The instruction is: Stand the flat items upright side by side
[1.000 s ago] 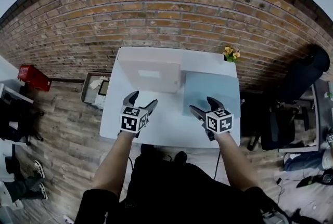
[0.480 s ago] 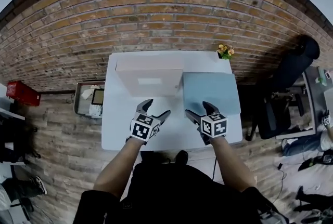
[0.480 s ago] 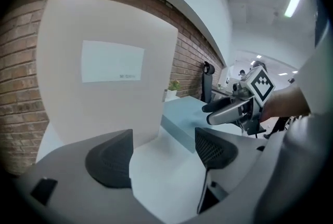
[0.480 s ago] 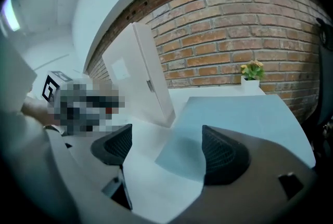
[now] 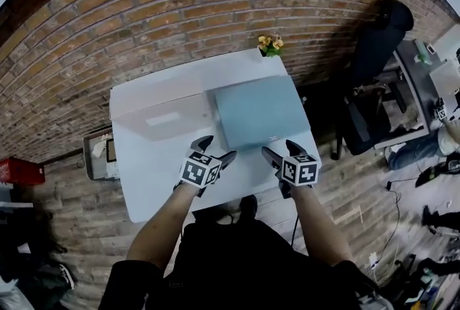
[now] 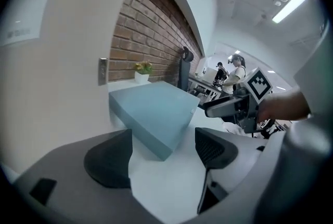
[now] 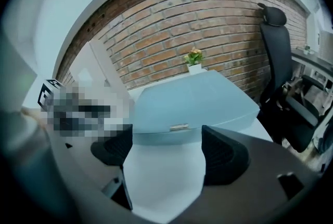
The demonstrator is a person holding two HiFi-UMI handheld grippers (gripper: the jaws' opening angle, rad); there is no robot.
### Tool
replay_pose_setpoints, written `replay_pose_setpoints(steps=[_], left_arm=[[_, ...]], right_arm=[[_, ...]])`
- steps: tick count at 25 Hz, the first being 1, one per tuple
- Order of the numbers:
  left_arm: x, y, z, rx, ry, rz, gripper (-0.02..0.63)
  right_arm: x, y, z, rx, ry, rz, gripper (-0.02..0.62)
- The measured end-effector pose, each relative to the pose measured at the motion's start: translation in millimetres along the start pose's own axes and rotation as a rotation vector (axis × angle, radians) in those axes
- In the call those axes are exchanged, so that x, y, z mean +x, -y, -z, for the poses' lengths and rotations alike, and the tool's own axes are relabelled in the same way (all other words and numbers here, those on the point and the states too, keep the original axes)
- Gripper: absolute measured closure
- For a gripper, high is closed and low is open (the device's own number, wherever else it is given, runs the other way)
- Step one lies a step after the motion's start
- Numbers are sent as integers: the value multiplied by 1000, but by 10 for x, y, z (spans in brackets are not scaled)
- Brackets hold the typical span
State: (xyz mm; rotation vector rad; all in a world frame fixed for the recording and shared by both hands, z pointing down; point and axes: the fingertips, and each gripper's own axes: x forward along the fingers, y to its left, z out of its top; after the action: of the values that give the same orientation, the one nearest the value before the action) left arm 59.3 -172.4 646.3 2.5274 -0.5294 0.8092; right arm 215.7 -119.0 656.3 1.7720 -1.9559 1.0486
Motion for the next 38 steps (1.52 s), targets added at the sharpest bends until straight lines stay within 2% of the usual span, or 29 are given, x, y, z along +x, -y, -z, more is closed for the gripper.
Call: replay_pose_setpoints(steps=[4, 8, 15, 20, 24, 31, 36, 38], left_arm=[[256, 116, 21, 4, -63, 34, 213], [458, 188, 74, -4, -123, 42, 204], [628, 458, 78, -2, -123, 18, 199], [757, 890, 107, -10, -120, 70, 199], [846, 1162, 87, 41, -123, 103, 210], [655, 646, -200, 17, -80, -54, 210], [644, 314, -405, 52, -80, -95, 210], [678, 194, -462, 71, -83, -108, 210]], right_arm=[[-111, 338, -1, 50, 18, 36, 169], [-110, 561, -69, 83, 20, 35, 169], [-30, 747, -60, 145, -10, -7, 181], [-41, 838, -21, 199, -31, -20, 193], [-64, 857, -23, 207, -42, -36, 196], [79, 682, 70, 163, -116, -72, 206], [210, 645, 137, 172, -155, -32, 244], [222, 650, 139, 183, -160, -29, 239]])
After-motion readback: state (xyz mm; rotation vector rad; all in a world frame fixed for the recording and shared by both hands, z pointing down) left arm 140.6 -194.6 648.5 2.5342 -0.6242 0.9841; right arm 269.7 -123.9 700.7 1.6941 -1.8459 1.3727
